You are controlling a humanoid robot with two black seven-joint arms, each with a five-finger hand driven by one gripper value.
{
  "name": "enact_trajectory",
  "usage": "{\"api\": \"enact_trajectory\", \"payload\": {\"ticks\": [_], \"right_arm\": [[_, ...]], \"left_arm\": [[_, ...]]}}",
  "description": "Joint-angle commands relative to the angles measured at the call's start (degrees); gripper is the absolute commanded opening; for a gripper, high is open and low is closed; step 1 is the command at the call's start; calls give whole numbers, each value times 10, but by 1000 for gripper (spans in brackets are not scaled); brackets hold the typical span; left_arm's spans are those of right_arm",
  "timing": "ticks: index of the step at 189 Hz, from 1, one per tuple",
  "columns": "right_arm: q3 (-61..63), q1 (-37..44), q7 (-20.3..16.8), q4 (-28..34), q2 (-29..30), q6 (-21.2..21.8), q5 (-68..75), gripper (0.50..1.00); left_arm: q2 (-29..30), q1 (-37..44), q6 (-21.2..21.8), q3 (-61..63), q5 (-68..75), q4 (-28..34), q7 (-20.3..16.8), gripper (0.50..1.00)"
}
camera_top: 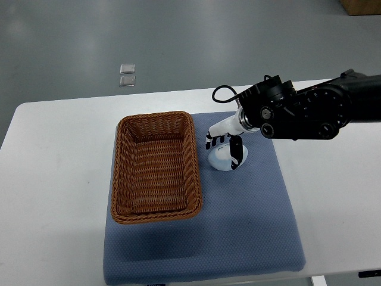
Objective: Place blue toy in brown basket
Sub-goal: 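Close the right hand fingers around the white egg-shaped toy, then lift the toy with the right hand away from the mat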
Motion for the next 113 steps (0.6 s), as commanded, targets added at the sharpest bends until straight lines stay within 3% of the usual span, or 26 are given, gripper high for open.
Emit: {"api": "enact_trajectory", "payload": {"ticks": [1,37,46,55,63,113], "right_arm": [[0,-15,-1,-12,1,-6,-11,872],[0,-30,-1,-21,6,-10,-16,854],[0,-31,-1,-24,7,-11,-22,797],[0,-38,-1,-31,9,-15,-35,697],[0,-41,0,-38,9,-20,-49,662],[4,-32,1,-34,-20,-11,-58,625]], "left_arm": [[0,0,0,0,0,0,0,1000],[0,0,0,0,0,-1,0,1000],[0,0,0,0,0,-1,0,1000],[0,0,0,0,0,-1,0,1000],[0,0,0,0,0,0,0,1000],[0,0,0,0,0,0,0,1000]]}}
